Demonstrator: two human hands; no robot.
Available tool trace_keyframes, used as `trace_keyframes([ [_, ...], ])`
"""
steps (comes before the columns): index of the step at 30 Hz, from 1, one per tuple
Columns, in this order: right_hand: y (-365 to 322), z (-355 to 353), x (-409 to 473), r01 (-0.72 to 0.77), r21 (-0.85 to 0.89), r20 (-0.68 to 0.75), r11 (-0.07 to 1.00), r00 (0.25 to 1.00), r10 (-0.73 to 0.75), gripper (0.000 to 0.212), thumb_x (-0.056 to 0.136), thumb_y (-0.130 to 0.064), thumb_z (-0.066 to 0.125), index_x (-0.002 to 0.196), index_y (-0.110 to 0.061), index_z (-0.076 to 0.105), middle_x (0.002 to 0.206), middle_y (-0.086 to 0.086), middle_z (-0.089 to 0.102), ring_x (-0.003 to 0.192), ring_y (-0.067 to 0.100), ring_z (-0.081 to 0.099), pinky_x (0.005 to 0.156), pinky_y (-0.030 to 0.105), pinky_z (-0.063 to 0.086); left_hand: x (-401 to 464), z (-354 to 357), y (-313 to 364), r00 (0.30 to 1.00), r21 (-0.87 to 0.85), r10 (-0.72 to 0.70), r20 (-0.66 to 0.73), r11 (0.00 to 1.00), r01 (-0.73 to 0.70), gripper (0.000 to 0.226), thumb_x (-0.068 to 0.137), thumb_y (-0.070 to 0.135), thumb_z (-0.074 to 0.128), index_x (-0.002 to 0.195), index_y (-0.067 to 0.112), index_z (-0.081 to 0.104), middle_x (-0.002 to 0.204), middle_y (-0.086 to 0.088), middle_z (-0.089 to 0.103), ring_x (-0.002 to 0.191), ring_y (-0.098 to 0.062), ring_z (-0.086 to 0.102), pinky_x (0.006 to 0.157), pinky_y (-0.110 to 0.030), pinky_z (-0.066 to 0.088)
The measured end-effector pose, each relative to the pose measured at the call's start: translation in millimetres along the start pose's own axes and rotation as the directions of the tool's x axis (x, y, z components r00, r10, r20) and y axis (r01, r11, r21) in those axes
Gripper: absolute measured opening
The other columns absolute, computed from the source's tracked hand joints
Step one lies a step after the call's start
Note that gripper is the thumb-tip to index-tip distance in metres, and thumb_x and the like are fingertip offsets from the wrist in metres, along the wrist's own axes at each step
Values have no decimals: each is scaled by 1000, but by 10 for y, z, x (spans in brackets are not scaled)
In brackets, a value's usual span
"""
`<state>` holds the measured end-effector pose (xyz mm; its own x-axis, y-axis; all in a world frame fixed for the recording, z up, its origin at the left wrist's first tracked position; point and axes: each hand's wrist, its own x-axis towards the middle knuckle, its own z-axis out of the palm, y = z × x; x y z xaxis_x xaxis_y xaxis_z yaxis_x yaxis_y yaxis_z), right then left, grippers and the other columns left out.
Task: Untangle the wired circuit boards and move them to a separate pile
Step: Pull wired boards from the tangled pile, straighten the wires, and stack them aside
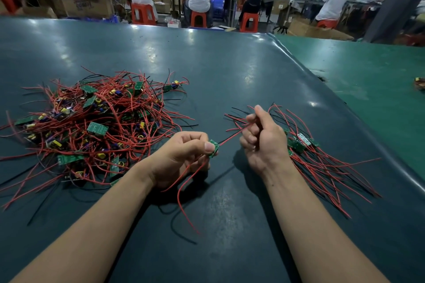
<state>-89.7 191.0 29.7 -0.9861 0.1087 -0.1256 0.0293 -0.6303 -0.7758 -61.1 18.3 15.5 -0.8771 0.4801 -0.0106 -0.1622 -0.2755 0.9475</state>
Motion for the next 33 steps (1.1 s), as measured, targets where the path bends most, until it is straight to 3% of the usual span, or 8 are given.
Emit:
trace_keyframes([
  [4, -4, 13, -22, -119, 31, 72, 992, 991, 117, 55, 101, -28, 45, 47, -18, 43, 37, -7, 28, 27, 6, 22, 31, 13, 16, -15, 4, 8, 999, 24, 4, 36, 1000, -5, 20, 62, 16, 71, 51, 19, 54, 51, 0, 46, 43, -9, 38, 46, -17, 25],
  [9, -36, -9, -13, -107, 106, 42, 989, 994, 103, 40, 101, -37, 47, 72, -12, 57, 47, -8, 31, 33, 3, 26, 31, 15, 18, -10, -9, 18, 1000, 16, 8, 27, 1000, -8, 19, 62, 21, 68, 48, 20, 54, 51, 5, 52, 45, -11, 39, 55, -29, 23],
  [12, -37, -24, 9, -124, 174, 13, 977, 992, 124, 46, 101, -38, 47, 61, -16, 50, 43, -8, 30, 31, 4, 24, 29, 16, 18, -4, -1, 16, 1000, 23, 7, 9, 1000, -7, 17, 61, 22, 69, 50, 18, 57, 51, 1, 47, 45, -12, 39, 55, -25, 32],
  [17, -62, -89, 49, -158, 250, 22, 955, 987, 157, 68, 98, -59, 37, 57, -14, 65, 45, -6, 33, 31, 6, 26, 30, 14, 20, -24, 12, 34, 994, -32, 30, -101, 999, -33, 9, 71, 16, 67, 72, 7, 69, 55, -1, 50, 42, -7, 39, 50, -20, 29],
  [20, 8, -90, 40, -85, -43, 48, 995, 995, 87, 47, 100, -48, 43, 83, -13, 70, 57, -4, 42, 35, 5, 30, 36, 14, 23, -31, 2, 74, 985, -187, 29, -168, 981, -61, 16, 75, 19, 60, 77, 12, 74, 64, -4, 65, 41, -8, 47, 51, -19, 44],
  [23, 162, -3, -60, 8, -410, 242, 912, 965, 101, 12, 91, -21, 64, 88, -20, 76, 71, 1, 60, 39, 4, 41, 39, 13, 29, -45, -8, 87, 988, -310, 54, -143, 946, -96, 9, 73, 19, 66, 80, 22, 73, 89, -7, 74, 61, -13, 64, 64, -25, 55],
  [29, 219, 51, -165, 8, -424, 408, 906, 894, 183, 28, 85, -7, 70, 98, -31, 77, 73, -8, 64, 47, 7, 49, 41, 16, 37, -1, -8, 72, 947, -305, 125, -295, 927, -217, 13, 78, 16, 65, 88, 22, 72, 85, -1, 65, 65, -11, 56, 62, -21, 52],
  [33, 284, 93, -215, 71, -363, 416, 929, 904, 94, 26, 74, -22, 76, 100, -24, 77, 73, -2, 66, 44, 8, 45, 40, 15, 35, 21, 21, 55, 941, -256, 126, -313, 943, -211, 20, 77, 12, 66, 97, 17, 68, 76, -2, 64, 56, -8, 55, 59, -18, 50],
])
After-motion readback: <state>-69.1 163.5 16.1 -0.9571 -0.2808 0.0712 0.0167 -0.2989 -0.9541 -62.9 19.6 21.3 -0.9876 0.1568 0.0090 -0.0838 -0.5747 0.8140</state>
